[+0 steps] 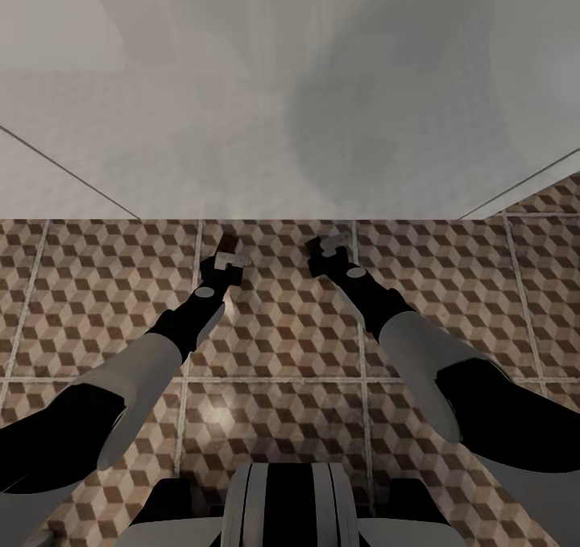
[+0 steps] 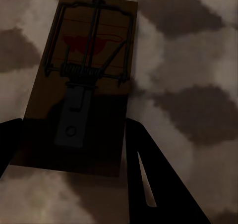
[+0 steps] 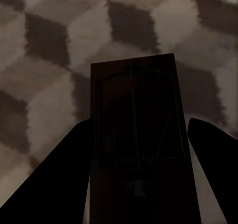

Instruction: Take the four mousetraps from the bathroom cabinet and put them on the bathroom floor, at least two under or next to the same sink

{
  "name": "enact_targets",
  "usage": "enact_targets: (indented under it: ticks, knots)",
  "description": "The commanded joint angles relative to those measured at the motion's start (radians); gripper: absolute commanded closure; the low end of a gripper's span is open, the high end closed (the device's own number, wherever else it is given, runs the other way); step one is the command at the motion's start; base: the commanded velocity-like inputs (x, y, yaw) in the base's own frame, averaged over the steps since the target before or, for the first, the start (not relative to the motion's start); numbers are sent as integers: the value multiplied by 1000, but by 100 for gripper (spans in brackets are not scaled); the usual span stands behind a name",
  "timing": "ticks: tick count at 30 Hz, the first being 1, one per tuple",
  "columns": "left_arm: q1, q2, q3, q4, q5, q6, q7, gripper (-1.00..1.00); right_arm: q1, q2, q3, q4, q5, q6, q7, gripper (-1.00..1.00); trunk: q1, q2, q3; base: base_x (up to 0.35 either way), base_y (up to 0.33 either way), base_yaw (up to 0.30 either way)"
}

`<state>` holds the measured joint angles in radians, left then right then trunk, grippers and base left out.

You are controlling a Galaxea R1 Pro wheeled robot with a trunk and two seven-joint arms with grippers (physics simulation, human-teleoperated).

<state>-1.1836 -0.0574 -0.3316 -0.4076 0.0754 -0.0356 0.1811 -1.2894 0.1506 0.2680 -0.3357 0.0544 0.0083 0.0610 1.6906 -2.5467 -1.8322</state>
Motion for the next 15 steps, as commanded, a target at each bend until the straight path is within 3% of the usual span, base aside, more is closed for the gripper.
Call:
enact_targets:
  ticks: [1, 15]
  knots:
    - [-1, 0, -9, 1, 4, -3, 11, 100, 0, -1, 0, 0, 5, 1, 2, 100, 0, 0, 0, 0, 0, 0]
    - [-1, -1, -9, 1, 4, -3, 11, 100, 0, -3, -1, 0, 5, 1, 3, 100, 0, 0, 0, 0, 0, 0]
